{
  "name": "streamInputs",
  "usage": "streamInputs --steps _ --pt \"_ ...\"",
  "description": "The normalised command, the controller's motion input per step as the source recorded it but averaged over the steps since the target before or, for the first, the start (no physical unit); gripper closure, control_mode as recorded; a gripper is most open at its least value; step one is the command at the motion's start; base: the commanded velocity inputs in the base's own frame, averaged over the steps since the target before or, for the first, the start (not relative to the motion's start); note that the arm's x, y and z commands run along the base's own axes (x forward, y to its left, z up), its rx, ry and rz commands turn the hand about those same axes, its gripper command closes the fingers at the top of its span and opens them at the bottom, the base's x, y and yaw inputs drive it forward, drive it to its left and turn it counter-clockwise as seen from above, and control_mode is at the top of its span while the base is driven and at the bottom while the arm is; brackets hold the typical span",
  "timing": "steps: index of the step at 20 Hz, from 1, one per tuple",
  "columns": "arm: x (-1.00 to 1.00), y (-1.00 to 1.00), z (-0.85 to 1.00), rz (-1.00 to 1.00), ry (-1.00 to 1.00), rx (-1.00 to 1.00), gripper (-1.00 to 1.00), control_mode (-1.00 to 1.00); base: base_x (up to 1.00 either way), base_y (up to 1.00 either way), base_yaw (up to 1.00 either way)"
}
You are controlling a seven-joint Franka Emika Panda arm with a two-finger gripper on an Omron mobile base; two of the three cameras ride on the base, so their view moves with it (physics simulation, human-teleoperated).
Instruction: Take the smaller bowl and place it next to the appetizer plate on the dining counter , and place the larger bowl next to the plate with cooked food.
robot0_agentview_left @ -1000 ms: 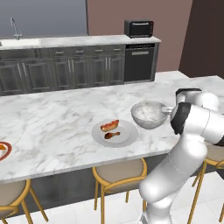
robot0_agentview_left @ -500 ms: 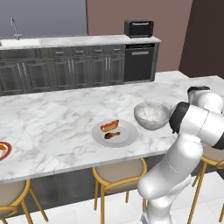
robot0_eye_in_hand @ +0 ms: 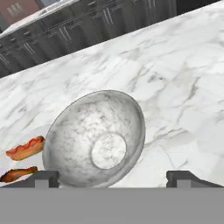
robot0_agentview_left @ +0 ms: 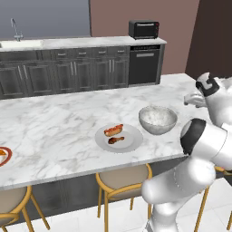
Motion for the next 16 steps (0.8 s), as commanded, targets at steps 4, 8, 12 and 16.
streamInputs --steps 4,8,12,16 --pt "-1.00 0.71 0.07 0.03 0.25 -0.32 -1.00 -1.00 0.00 0.00 0.00" --pt "-1.00 0.97 0.04 0.01 0.07 -0.28 -1.00 -1.00 0.00 0.00 0.00" --pt "-0.94 0.84 0.40 -0.05 0.01 -0.06 -1.00 -1.00 0.00 0.00 0.00" --pt "-0.99 0.57 0.65 -0.14 -0.05 0.02 -1.00 -1.00 0.00 0.00 0.00"
